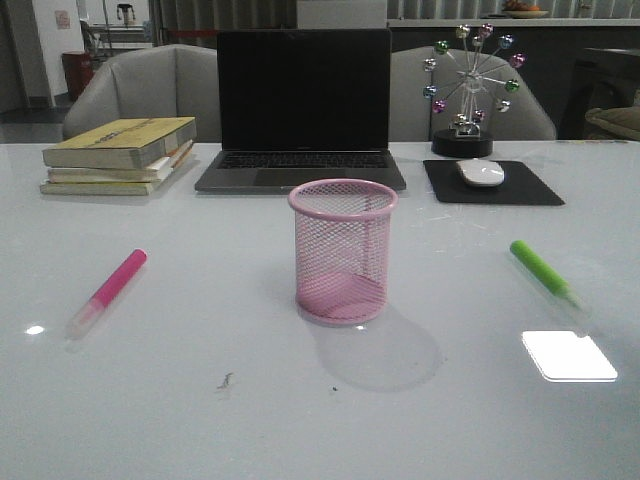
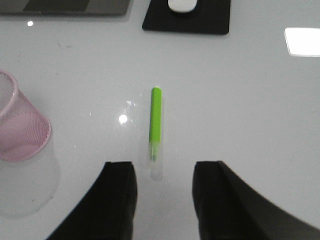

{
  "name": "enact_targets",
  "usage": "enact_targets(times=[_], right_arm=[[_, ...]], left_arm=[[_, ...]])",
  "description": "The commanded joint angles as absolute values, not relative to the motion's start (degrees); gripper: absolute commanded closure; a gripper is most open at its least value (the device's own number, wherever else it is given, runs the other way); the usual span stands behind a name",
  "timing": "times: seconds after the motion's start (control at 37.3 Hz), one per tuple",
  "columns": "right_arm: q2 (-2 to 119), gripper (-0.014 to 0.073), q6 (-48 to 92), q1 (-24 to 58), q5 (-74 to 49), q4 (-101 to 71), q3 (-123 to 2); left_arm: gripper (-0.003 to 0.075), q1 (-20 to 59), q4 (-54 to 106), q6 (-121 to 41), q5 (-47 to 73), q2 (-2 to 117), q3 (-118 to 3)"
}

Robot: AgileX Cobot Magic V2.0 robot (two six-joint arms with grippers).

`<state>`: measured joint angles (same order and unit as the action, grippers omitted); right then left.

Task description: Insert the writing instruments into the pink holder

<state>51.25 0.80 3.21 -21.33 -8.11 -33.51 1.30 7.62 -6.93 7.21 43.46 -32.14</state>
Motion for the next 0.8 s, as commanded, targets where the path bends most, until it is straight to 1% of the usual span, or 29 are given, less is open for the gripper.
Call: enact_targets(times=[0.0, 0.21, 0.51, 0.67, 0.78], right_arm=[[54.4, 0.0190, 1.0, 3.2, -22.1, -8.4, -38.3], [65.7, 0.0190, 1.0, 3.2, -29.8, -8.4, -49.8], [87.4, 0.0190, 2.1, 3.2, -42.3, -8.3, -68.8], [97.2, 0.0190, 2.1, 3.3, -45.6, -8.3, -76.3], [101.4, 0.0190, 2.1, 3.3, -46.7, -8.3, -79.8]], left_arm=[[0.0337, 1.2, 9.4, -6.5, 3.7, 43.3, -34.2], [0.0336, 1.2, 9.4, -6.5, 7.1, 43.3, -34.2], [0.0336, 1.2, 9.4, -6.5, 8.6, 43.3, -34.2], [0.0336, 1.2, 9.4, -6.5, 8.6, 43.3, -34.2], [0.0336, 1.2, 9.4, -6.5, 8.6, 43.3, -34.2]])
